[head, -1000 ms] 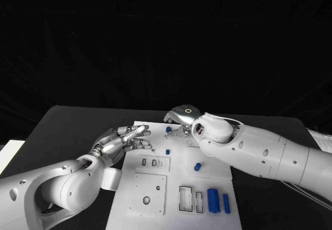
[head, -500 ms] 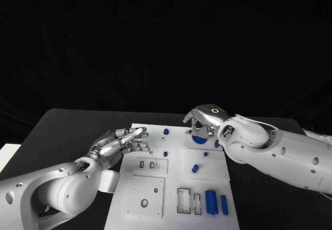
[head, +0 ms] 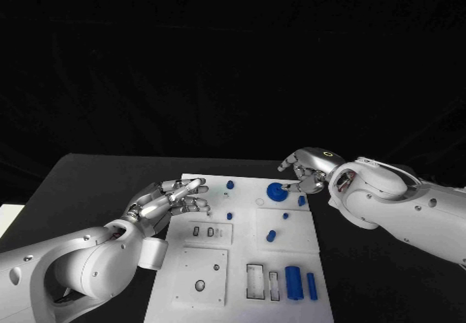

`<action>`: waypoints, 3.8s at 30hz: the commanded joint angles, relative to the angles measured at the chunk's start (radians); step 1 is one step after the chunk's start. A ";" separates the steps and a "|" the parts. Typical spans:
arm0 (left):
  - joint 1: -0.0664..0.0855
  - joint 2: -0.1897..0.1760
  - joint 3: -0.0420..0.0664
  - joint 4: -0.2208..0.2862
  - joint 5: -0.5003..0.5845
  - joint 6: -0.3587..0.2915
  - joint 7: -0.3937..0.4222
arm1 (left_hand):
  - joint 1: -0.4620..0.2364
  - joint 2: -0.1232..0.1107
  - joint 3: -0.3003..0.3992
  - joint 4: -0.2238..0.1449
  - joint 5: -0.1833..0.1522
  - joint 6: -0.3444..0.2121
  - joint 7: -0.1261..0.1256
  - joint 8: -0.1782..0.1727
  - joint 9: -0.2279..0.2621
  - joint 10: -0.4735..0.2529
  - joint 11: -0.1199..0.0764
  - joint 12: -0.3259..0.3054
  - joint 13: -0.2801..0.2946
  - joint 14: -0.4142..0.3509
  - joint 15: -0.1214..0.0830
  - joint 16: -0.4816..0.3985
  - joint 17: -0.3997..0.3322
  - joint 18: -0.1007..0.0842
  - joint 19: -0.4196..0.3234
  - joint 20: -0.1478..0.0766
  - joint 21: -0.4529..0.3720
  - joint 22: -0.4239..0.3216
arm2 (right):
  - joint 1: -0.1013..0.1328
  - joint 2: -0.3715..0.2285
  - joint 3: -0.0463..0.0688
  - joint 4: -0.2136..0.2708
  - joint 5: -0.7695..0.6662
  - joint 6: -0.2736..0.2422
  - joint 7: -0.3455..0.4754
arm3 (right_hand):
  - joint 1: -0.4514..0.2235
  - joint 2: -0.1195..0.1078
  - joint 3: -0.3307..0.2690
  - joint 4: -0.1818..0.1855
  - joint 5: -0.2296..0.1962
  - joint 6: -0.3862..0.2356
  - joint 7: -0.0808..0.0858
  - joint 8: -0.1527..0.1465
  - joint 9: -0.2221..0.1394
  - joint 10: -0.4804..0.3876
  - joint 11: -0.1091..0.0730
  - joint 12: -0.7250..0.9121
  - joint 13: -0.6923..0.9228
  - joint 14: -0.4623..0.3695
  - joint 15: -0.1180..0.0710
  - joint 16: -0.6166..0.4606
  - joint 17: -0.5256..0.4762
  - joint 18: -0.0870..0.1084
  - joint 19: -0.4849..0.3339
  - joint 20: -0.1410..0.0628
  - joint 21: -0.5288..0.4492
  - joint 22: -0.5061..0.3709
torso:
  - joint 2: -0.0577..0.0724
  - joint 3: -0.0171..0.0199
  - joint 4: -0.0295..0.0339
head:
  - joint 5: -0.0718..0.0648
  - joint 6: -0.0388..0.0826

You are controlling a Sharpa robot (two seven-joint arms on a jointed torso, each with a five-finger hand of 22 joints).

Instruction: Assemble the parts on the task board

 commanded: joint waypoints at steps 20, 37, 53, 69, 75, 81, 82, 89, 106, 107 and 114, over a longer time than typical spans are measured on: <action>0.001 0.006 0.000 -0.006 0.000 0.013 0.002 | 0.014 0.001 0.003 -0.010 0.002 -0.006 -0.002 -0.004 0.000 -0.008 0.000 -0.002 -0.001 -0.008 0.001 -0.004 0.002 0.009 -0.009 0.001 0.008 0.001 | -0.030 0.046 0.001 -0.049 -0.002 0.095 -0.011 | -0.004 0.009 -0.001 0.010 -0.023 0.007 -0.004 0.037 0.005 0.028 -0.002 0.083 0.095 0.069 0.009 0.016 0.082 -0.020 0.005 0.009 0.022 0.028 | 0.000 -0.0040 0.0023 | 0.000 0.000; 0.001 0.006 0.000 -0.007 0.000 0.014 0.002 | 0.014 0.001 0.003 -0.010 0.002 -0.006 -0.002 -0.004 0.000 -0.008 0.000 -0.002 -0.001 -0.008 0.001 -0.004 0.002 0.009 -0.009 0.001 0.008 0.001 | -0.035 0.069 0.001 -0.079 -0.001 0.088 -0.009 | -0.006 0.041 0.017 0.011 -0.045 0.019 -0.005 0.051 0.006 0.034 -0.003 0.100 0.119 0.070 0.009 0.021 0.092 -0.022 0.006 0.009 0.030 0.041 | 0.001 -0.0041 0.0026 | -0.001 -0.004; 0.001 0.007 0.000 -0.008 0.000 0.015 0.000 | 0.014 0.001 0.003 -0.010 0.002 -0.006 -0.002 -0.004 0.000 -0.008 0.000 -0.002 -0.001 -0.008 0.001 -0.004 0.002 0.009 -0.009 0.001 0.008 0.001 | -0.035 0.074 0.001 -0.091 0.001 0.085 -0.010 | 0.026 0.079 0.080 -0.036 -0.099 0.074 -0.015 0.073 0.008 0.050 -0.013 0.129 0.158 0.073 0.001 0.029 0.112 -0.026 0.011 0.003 0.045 0.066 | 0.001 -0.0035 0.0022 | -0.001 -0.009; 0.001 0.006 0.000 -0.008 0.000 0.017 0.000 | 0.015 0.002 0.005 -0.012 0.001 -0.006 -0.003 -0.003 0.000 -0.009 0.000 -0.001 -0.001 -0.009 0.002 -0.005 0.003 0.009 -0.010 0.001 0.009 0.002 | -0.037 0.077 0.001 -0.036 -0.035 -0.061 0.031 | -0.030 0.077 0.125 -0.046 -0.059 0.123 -0.030 0.084 0.009 0.062 -0.025 0.139 0.177 0.077 -0.009 0.037 0.132 -0.030 0.018 -0.006 0.058 0.090 | 0.001 -0.0045 0.0039 | -0.002 -0.009; 0.001 0.006 0.000 -0.007 0.000 0.017 0.001 | 0.015 0.002 0.005 -0.012 0.001 -0.006 -0.003 -0.003 0.000 -0.009 0.000 -0.001 -0.001 -0.009 0.002 -0.005 0.003 0.009 -0.010 0.001 0.009 0.002 | -0.035 0.085 0.001 0.008 -0.092 -0.109 0.021 | -0.044 0.073 0.133 -0.049 -0.035 0.132 -0.034 0.085 0.009 0.067 -0.028 0.143 0.183 0.078 -0.011 0.040 0.139 -0.032 0.021 -0.008 0.062 0.097 | 0.000 -0.0052 0.0031 | 0.003 -0.008; 0.001 0.005 0.000 -0.005 0.000 0.017 0.001 | 0.015 0.002 0.005 -0.012 0.001 -0.006 -0.003 -0.003 0.000 -0.009 0.000 -0.001 -0.001 -0.009 0.002 -0.005 0.003 0.009 -0.010 0.001 0.009 0.002 | -0.033 0.124 0.000 0.032 -0.134 -0.107 -0.006 | -0.050 0.073 0.135 -0.048 -0.033 0.138 -0.035 0.086 0.010 0.069 -0.029 0.144 0.185 0.079 -0.012 0.041 0.141 -0.033 0.023 -0.009 0.064 0.102 | 0.001 -0.0056 0.0021 | 0.008 -0.007; 0.001 0.005 0.000 -0.004 0.000 0.017 0.001 | 0.015 0.002 0.005 -0.012 0.001 -0.006 -0.003 -0.003 0.000 -0.009 0.000 -0.001 -0.001 -0.009 0.002 -0.005 0.003 0.009 -0.010 0.001 0.009 0.002 | -0.033 0.131 0.000 0.031 -0.138 -0.106 -0.008 | -0.050 0.073 0.135 -0.048 -0.033 0.138 -0.035 0.085 0.009 0.069 -0.029 0.144 0.184 0.079 -0.012 0.041 0.141 -0.033 0.023 -0.009 0.064 0.102 | 0.001 -0.0055 0.0028 | 0.008 -0.006; 0.001 0.006 0.000 -0.002 0.000 0.017 0.001 | 0.012 0.003 0.005 -0.012 0.001 -0.006 -0.003 -0.003 0.000 -0.009 0.000 -0.001 0.000 -0.010 0.002 -0.005 0.004 0.009 -0.011 0.002 0.009 0.002 | -0.034 0.206 -0.008 -0.002 -0.170 -0.104 -0.023 | -0.050 0.073 0.136 -0.048 -0.033 0.138 -0.035 0.085 0.009 0.068 -0.029 0.142 0.183 0.079 -0.012 0.041 0.141 -0.033 0.023 -0.009 0.064 0.102 | 0.001 -0.0040 0.0041 | 0.011 -0.009; 0.001 0.013 0.000 -0.006 0.000 0.018 0.000 | 0.012 0.003 0.005 -0.012 0.001 -0.006 -0.003 -0.003 0.000 -0.009 0.000 -0.001 0.000 -0.010 0.002 -0.005 0.004 0.009 -0.011 0.002 0.009 0.002 | -0.055 0.329 -0.036 -0.108 -0.190 -0.056 -0.049 | -0.056 0.075 0.142 -0.051 -0.037 0.134 -0.034 0.078 0.007 0.066 -0.029 0.136 0.180 0.079 -0.013 0.040 0.140 -0.032 0.022 -0.010 0.063 0.099 | 0.001 -0.0030 0.0012 | 0.022 -0.015; 0.001 0.013 0.000 -0.006 0.000 0.018 0.000 | 0.012 0.003 0.005 -0.012 0.001 -0.006 -0.003 -0.003 0.000 -0.009 0.000 -0.001 0.000 -0.010 0.002 -0.005 0.004 0.009 -0.011 0.002 0.009 0.002 | -0.056 0.330 -0.036 -0.109 -0.190 -0.055 -0.050 | -0.057 0.074 0.142 -0.051 -0.039 0.134 -0.034 0.077 0.007 0.065 -0.028 0.135 0.180 0.079 -0.013 0.040 0.140 -0.032 0.022 -0.010 0.062 0.099 | 0.001 -0.0031 0.0012 | 0.022 -0.015; 0.001 0.013 0.000 -0.005 0.000 0.017 -0.001 | 0.012 0.003 0.005 -0.012 0.001 -0.006 -0.003 -0.003 0.000 -0.009 0.000 -0.001 0.000 -0.010 0.002 -0.005 0.004 0.009 -0.011 0.002 0.009 0.002 | -0.056 0.344 -0.037 -0.129 -0.199 -0.029 -0.065 | -0.092 0.052 0.134 -0.052 -0.117 0.093 -0.018 0.038 -0.006 0.038 -0.014 0.082 0.143 0.078 -0.001 0.040 0.142 -0.032 0.017 -0.002 0.058 0.092 | 0.001 -0.0031 0.0019 | 0.022 -0.015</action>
